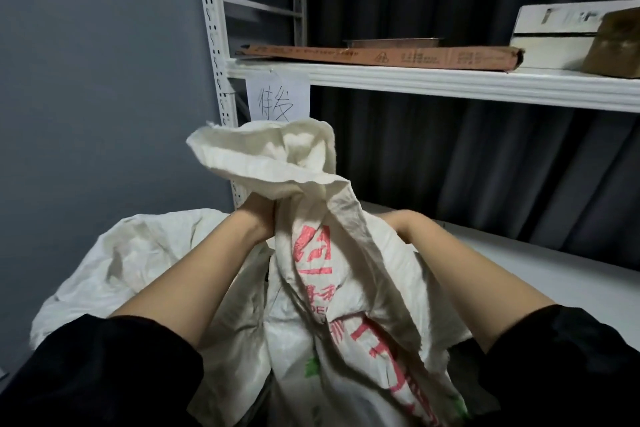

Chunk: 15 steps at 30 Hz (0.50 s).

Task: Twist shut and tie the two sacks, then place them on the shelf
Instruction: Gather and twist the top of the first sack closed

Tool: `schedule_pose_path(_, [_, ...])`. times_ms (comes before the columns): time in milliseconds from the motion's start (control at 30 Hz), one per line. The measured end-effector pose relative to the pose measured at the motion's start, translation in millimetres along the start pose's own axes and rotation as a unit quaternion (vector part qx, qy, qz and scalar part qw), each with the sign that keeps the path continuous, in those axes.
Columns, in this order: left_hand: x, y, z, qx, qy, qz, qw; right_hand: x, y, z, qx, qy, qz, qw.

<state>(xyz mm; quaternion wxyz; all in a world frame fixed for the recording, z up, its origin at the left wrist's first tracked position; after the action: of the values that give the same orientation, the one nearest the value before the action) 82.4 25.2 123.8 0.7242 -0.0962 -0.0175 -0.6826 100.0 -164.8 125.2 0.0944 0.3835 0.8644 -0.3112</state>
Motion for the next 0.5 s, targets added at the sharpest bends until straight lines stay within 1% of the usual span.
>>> schedule_pose_path(100, [5.2,2.2,4.1,0.026,0.051,-0.014,0.998,9.4,-5.8,-12.7,-0.058,-0.009,0.067,0.996])
schedule_pose_path(167, [6.3,1.4,6.7,0.041,0.068,-0.015,0.997,1.1,-0.7,-5.8,-0.092,0.003,0.116,0.989])
schedule_pose_path(233, [2.2,4.0,5.7,0.075,0.098,0.009,0.992,-19.9,8.9,0.6,-0.167,0.050,0.181,0.968])
schedule_pose_path(300, [-4.6,1.9,7.2,0.095,0.135,0.053,0.985,-50.3,2.2,2.8,-0.213,0.096,0.308,0.922])
schedule_pose_path(367, [-11.9,3.0,9.0,0.086,0.182,0.119,0.972,-80.2,-11.5,-3.5,-0.236,0.094,0.418,0.872])
schedule_pose_path(433, [-17.8,6.2,7.7,0.062,0.218,0.177,0.958,-101.9,-33.3,-24.3,-0.251,0.006,0.492,0.834])
schedule_pose_path(467, [-18.3,7.0,8.8,0.060,0.210,0.198,0.955,-107.6,-43.7,-37.3,-0.241,-0.058,0.523,0.815])
schedule_pose_path(500, [-15.5,9.1,10.6,0.068,0.197,0.205,0.956,-111.7,-53.8,-52.0,-0.242,-0.142,0.547,0.789])
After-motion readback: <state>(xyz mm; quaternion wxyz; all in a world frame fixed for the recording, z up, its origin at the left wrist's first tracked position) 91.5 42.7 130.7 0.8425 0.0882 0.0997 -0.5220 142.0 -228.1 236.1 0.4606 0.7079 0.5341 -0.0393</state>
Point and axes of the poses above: each hand's wrist, its own y-axis towards the middle knuckle, its own x-axis out of the palm, z = x × y, the point moved 3 cm from there along y, towards the middle knuckle, and after that the axes turned 14 degrees about y, right-handed, at the moved point
